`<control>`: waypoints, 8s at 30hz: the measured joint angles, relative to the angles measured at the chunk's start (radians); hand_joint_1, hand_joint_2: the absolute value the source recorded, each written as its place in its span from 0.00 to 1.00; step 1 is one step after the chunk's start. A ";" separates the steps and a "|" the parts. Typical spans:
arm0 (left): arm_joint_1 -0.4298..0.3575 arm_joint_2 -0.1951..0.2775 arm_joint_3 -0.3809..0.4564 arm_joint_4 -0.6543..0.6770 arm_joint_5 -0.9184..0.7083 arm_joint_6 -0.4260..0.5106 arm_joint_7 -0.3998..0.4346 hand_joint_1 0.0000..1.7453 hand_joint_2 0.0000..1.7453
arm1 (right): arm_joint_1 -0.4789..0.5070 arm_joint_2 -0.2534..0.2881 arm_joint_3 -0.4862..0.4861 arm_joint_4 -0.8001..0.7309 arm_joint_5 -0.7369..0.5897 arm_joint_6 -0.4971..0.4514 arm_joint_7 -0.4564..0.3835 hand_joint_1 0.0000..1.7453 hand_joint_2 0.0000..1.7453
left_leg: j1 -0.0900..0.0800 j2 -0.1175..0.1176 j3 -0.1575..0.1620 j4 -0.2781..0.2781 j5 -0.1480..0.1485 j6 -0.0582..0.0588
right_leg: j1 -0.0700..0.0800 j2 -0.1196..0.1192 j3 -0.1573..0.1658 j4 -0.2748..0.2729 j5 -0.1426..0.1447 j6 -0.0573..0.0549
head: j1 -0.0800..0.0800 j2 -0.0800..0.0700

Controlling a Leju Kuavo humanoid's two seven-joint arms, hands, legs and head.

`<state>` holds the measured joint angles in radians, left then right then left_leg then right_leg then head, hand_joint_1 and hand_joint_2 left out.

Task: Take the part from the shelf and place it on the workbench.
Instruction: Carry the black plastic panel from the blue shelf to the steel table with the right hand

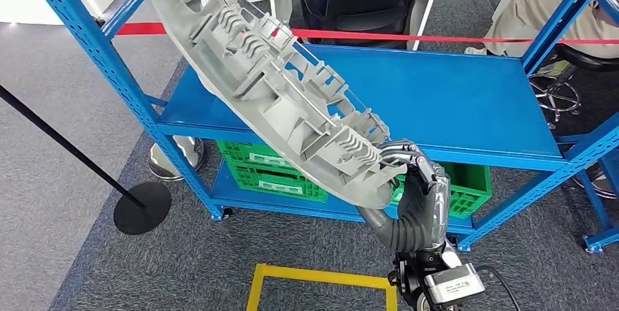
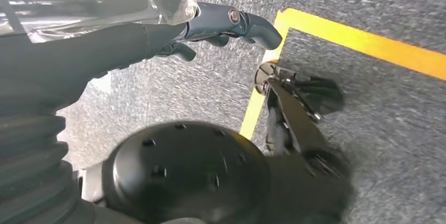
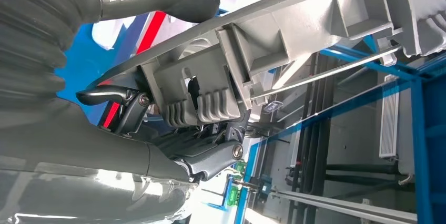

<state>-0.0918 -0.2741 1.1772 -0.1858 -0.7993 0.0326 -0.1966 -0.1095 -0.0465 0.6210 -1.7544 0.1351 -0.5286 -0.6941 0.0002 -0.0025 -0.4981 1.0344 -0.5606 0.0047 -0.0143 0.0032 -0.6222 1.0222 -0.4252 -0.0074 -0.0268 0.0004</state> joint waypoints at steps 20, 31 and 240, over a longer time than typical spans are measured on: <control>0.001 -0.010 0.010 0.001 0.016 0.001 -0.011 0.00 1.00 | 0.001 0.033 -0.022 0.034 -0.033 0.097 0.000 1.00 1.00 | -0.006 0.008 -0.096 -0.033 0.114 0.005 | 0.006 -0.004 0.127 -0.029 -0.087 0.002 | 0.005 0.000; -0.005 -0.006 0.017 0.001 0.004 -0.016 -0.019 0.00 1.00 | 0.015 0.119 -0.073 0.075 0.011 0.143 0.000 1.00 1.00 | 0.006 -0.003 0.007 -0.022 0.029 -0.013 | 0.004 -0.005 0.023 -0.021 0.003 0.002 | 0.000 0.000; -0.029 -0.014 -0.042 -0.001 -0.112 -0.045 -0.191 0.00 1.00 | 0.160 0.213 -0.151 -0.061 0.290 -0.114 0.017 1.00 1.00 | 0.004 -0.033 -0.170 0.104 0.023 -0.026 | -0.008 0.008 0.070 0.003 -0.075 0.001 | -0.004 0.000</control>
<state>-0.1210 -0.2880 1.1348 -0.1870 -0.9113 -0.0119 -0.3877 0.0508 0.1661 0.4699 -1.8155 0.4253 -0.6421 -0.6767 0.0041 -0.0351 -0.6678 1.1384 -0.5375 -0.0215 -0.0222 0.0114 -0.5519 1.0248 -0.5006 -0.0059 -0.0310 0.0004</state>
